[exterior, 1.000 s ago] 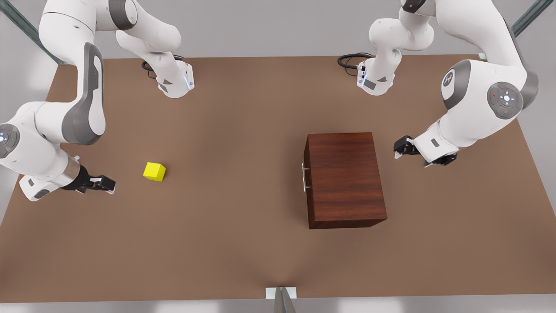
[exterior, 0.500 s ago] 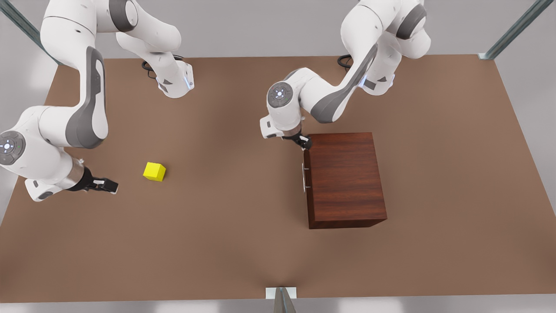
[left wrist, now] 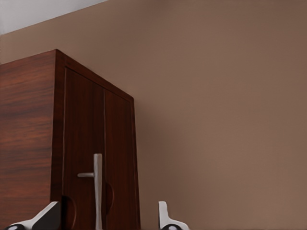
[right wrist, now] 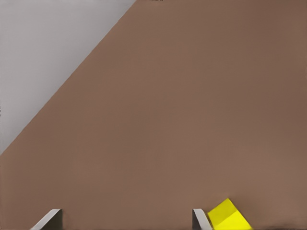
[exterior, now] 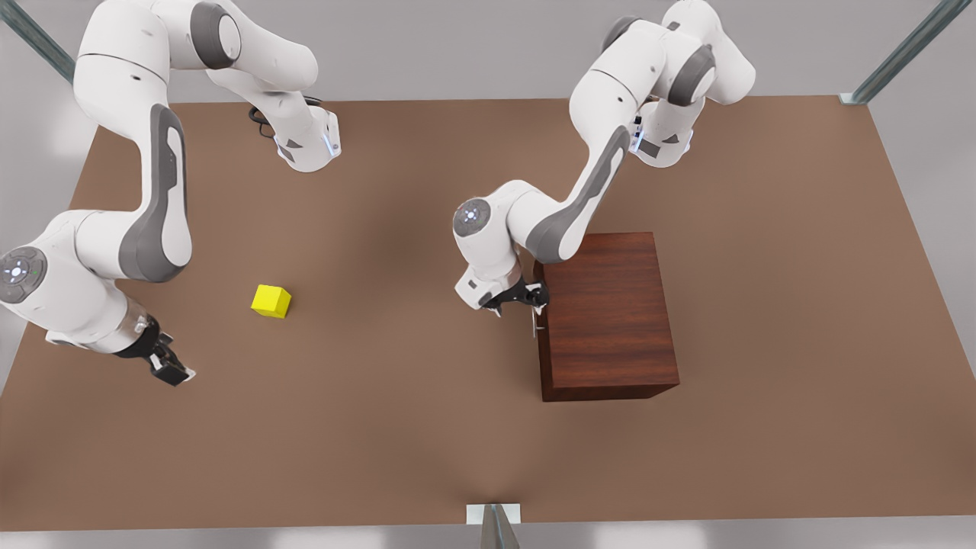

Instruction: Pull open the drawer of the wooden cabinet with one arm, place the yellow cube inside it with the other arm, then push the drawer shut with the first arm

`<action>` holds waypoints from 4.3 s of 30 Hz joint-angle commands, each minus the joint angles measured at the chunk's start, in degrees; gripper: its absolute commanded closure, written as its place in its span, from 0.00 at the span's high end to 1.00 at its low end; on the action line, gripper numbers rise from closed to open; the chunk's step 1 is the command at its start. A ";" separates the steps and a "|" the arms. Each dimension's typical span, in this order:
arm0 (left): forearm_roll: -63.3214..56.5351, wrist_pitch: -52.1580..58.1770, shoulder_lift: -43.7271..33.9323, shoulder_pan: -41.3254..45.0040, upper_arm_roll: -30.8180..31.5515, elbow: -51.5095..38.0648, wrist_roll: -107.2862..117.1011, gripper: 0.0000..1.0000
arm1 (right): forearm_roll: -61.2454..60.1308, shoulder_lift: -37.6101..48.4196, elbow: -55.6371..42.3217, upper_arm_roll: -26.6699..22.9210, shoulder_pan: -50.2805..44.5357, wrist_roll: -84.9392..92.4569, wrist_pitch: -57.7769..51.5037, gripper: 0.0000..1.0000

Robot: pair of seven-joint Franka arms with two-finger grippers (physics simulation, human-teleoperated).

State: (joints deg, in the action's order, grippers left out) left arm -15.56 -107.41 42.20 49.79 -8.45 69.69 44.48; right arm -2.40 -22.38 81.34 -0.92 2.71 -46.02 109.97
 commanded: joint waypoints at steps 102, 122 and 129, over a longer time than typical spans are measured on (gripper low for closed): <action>18.28 18.02 -28.66 -48.04 6.43 10.46 -46.50 1.00 | 2.49 9.99 55.50 0.04 -0.60 -43.54 39.35 1.00; 18.81 26.20 -30.69 -48.21 6.78 11.16 -45.53 1.00 | 5.48 3.31 55.51 0.04 -0.60 -44.07 44.89 0.77; 18.81 26.20 -30.69 -48.21 6.78 11.08 -45.53 1.00 | 6.18 5.68 55.51 0.04 0.10 -43.89 44.10 0.52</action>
State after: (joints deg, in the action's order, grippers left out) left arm 3.29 -81.45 11.59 1.58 -1.67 80.82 0.29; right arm 3.58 -17.10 136.88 -0.89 2.82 -89.48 154.88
